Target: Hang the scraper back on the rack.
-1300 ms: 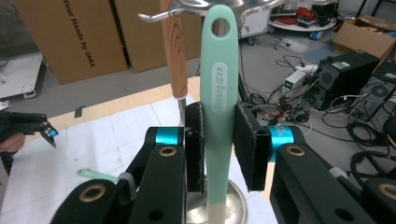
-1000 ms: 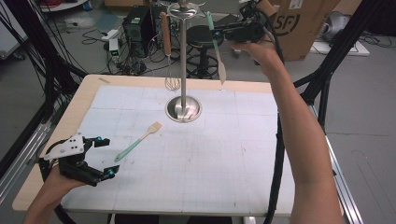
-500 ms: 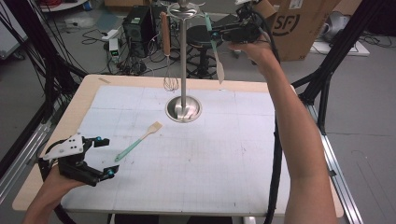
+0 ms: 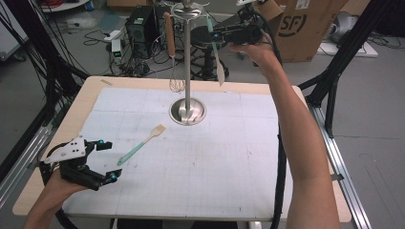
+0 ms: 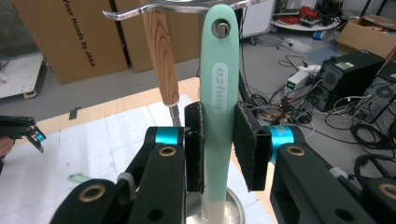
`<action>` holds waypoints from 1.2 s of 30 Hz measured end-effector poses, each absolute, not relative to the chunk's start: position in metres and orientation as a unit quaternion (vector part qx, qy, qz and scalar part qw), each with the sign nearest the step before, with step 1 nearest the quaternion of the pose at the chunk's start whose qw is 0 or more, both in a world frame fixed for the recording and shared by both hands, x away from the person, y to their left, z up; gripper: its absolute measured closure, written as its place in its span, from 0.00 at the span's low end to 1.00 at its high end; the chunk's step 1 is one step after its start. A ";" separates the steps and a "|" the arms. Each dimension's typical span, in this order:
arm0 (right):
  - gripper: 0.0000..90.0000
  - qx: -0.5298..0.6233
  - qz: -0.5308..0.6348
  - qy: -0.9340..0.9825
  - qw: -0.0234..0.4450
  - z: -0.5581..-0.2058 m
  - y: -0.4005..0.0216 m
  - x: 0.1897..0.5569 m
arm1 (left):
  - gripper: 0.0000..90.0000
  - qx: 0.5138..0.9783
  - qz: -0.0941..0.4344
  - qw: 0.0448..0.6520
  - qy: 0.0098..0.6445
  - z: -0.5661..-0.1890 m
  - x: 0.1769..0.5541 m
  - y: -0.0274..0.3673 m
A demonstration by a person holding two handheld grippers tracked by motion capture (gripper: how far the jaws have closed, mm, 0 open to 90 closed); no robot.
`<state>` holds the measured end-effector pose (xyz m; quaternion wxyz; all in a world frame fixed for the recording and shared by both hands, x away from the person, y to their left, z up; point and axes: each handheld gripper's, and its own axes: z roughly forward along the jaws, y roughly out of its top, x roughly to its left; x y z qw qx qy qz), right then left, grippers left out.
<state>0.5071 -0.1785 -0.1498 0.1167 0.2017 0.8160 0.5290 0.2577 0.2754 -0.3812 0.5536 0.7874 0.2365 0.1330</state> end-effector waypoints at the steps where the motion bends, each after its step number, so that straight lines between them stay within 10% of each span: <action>1: 0.82 0.201 0.529 0.816 0.115 -0.150 -0.178 0.507 | 0.02 0.787 0.133 0.554 0.237 -0.381 0.258 0.275; 19: 0.79 0.189 0.517 0.825 0.128 -0.149 -0.164 0.499 | 0.02 0.788 0.130 0.554 0.235 -0.381 0.257 0.273; 36: 0.19 0.222 0.510 0.826 0.094 -0.148 -0.178 0.487 | 0.02 0.788 0.132 0.554 0.234 -0.381 0.257 0.275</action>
